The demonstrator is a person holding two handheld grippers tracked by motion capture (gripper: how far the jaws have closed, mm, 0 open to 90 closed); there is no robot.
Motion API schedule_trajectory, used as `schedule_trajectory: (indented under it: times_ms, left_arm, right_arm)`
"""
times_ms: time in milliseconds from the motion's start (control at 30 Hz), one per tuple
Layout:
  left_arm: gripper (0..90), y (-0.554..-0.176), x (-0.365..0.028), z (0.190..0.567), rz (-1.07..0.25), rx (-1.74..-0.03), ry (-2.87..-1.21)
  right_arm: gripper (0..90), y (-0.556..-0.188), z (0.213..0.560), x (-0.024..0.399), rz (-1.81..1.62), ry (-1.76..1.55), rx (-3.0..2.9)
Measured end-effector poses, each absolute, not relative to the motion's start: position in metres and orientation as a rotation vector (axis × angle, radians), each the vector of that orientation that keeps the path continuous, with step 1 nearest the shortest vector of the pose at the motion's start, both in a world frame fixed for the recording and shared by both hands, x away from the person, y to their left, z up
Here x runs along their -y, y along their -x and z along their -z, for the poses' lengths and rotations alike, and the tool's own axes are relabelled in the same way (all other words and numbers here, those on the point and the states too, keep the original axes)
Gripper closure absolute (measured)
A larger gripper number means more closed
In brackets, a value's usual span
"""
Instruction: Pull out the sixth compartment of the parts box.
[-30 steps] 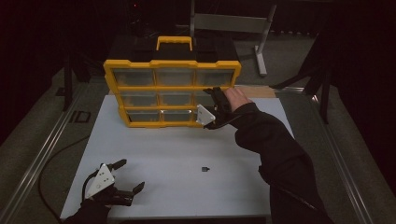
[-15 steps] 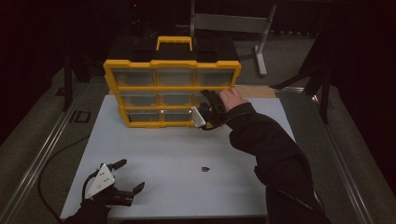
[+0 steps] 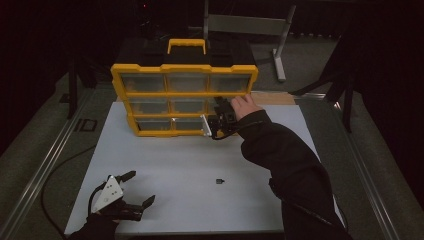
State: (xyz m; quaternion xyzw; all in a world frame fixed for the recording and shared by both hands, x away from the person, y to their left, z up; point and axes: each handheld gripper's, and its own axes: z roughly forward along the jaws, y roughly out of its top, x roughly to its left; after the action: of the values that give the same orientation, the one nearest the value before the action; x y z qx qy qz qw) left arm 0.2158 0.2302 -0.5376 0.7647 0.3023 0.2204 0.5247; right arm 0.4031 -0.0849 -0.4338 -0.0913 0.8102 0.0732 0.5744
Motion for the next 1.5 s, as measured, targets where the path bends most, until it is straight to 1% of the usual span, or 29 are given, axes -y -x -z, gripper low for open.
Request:
schedule_trajectory:
  times_ms: [33,167,567,667,800,833,1267,1500]
  left_arm:
    - [0.0,-0.216,-0.230,0.538,-0.528,-0.723,-1.830]
    - [0.0,-0.216,-0.230,0.538,-0.527,-0.723,-1.832]
    - [0.0,-0.216,-0.229,0.538,-0.524,-0.718,-1.836]
    - [0.0,-0.216,-0.229,0.538,-0.524,-0.717,-1.837]
    - [0.0,-0.216,-0.229,0.538,-0.523,-0.720,-1.835]
    - [0.0,-0.216,-0.229,0.538,-0.522,-0.719,-1.836]
    - [0.0,-0.217,-0.229,0.538,-0.520,-0.721,-1.838]
    - [0.0,-0.217,-0.229,0.538,-0.520,-0.720,-1.838]
  right_arm:
    - [61.0,-0.403,0.433,0.084,-0.165,0.218,-1.898]
    - [62.1,-0.403,0.434,0.080,-0.111,0.226,-1.885]
    - [62.0,-0.401,0.444,0.069,-0.060,0.144,-1.827]
    - [65.7,-0.401,0.453,0.066,-0.034,0.137,-1.745]
    - [76.6,-0.400,0.458,0.064,-0.026,0.119,-1.676]
    - [77.6,-0.400,0.457,0.063,-0.019,0.121,-1.675]
    - [79.0,-0.399,0.452,0.061,0.010,0.130,-1.701]
    - [79.0,-0.392,0.446,0.062,-0.003,0.129,-1.731]
